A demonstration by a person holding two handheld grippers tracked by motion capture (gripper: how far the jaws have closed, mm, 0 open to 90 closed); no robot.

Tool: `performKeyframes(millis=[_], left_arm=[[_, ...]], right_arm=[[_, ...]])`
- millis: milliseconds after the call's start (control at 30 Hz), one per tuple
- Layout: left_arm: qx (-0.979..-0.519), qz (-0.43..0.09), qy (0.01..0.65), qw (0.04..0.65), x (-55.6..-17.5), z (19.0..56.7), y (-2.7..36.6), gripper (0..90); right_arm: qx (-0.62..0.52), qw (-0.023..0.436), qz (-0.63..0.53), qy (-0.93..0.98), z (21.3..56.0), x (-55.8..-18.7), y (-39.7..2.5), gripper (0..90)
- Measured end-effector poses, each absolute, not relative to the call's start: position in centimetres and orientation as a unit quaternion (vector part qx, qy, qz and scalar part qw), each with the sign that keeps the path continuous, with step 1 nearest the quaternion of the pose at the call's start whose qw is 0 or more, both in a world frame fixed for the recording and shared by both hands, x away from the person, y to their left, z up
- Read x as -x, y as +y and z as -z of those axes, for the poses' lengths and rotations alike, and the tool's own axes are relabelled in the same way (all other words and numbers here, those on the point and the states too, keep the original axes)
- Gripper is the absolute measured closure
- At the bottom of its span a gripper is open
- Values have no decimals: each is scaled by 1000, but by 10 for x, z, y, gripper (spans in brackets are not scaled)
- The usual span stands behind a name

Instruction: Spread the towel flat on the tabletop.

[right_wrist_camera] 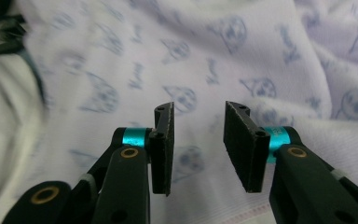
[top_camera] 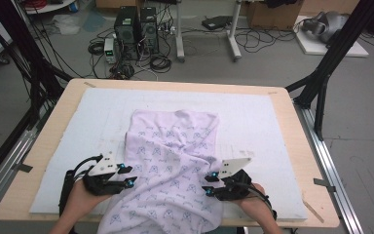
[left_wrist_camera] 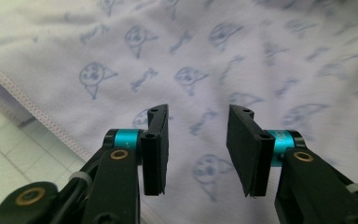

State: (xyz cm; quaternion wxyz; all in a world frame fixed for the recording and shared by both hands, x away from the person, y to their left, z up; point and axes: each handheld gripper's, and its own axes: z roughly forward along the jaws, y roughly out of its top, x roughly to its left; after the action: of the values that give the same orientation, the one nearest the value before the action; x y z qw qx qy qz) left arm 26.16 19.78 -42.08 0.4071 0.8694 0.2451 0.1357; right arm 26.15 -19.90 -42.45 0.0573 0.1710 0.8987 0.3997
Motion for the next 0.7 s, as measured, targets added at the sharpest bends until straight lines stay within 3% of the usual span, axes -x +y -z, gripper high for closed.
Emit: performKeyframes(millis=[133, 300, 400, 700], left_arm=[[-891, -113, 235, 372, -269, 437, 191, 701], [-876, -108, 245, 401, -260, 444, 197, 865], [-877, -110, 244, 398, -254, 443, 200, 879], [-876, -111, 239, 405, -222, 432, 215, 896]], right_arm=[[-180, 52, -379, 906, 442, -268, -197, 697], [-175, 46, -393, 902, 445, -267, -200, 813], [-172, 43, -393, 902, 444, -264, -200, 855], [-159, 28, -418, 894, 438, -239, -208, 862]])
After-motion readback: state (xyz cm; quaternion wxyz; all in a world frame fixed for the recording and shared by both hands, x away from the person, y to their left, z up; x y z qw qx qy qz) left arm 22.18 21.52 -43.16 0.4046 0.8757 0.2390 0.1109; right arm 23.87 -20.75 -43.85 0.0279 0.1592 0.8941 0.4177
